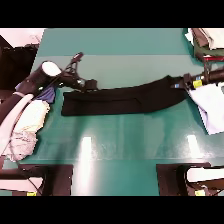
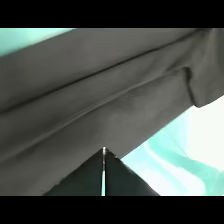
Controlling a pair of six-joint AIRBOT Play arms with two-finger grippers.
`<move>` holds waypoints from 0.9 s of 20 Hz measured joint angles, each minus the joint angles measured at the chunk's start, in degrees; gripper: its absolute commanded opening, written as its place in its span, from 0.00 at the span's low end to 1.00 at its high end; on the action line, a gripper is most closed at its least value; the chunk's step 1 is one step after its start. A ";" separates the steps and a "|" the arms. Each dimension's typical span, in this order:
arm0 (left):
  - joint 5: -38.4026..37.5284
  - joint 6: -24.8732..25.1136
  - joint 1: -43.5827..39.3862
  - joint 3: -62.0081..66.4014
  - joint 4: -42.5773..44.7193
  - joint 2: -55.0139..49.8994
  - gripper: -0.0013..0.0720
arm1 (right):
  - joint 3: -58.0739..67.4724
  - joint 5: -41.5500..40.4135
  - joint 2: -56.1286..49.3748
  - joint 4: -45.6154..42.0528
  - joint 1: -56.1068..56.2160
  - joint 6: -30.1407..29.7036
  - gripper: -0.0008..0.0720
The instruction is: Fold the shirts.
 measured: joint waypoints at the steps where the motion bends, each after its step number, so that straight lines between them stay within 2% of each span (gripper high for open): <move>1: 0.02 0.00 -1.66 2.67 -0.15 -2.60 0.05 | 2.21 0.59 0.81 0.07 1.57 1.36 0.04; 8: 0.61 -1.49 -9.29 15.43 -0.55 -18.47 0.05 | 17.59 3.30 3.21 0.66 14.64 9.68 0.04; 14: 2.19 -1.99 -10.05 18.38 -0.52 -21.81 0.05 | 25.75 2.99 1.01 0.28 24.22 11.82 0.04; 18: -1.22 -2.12 -8.04 20.98 1.68 -20.94 0.05 | 30.60 2.78 -3.21 0.22 29.05 12.31 0.04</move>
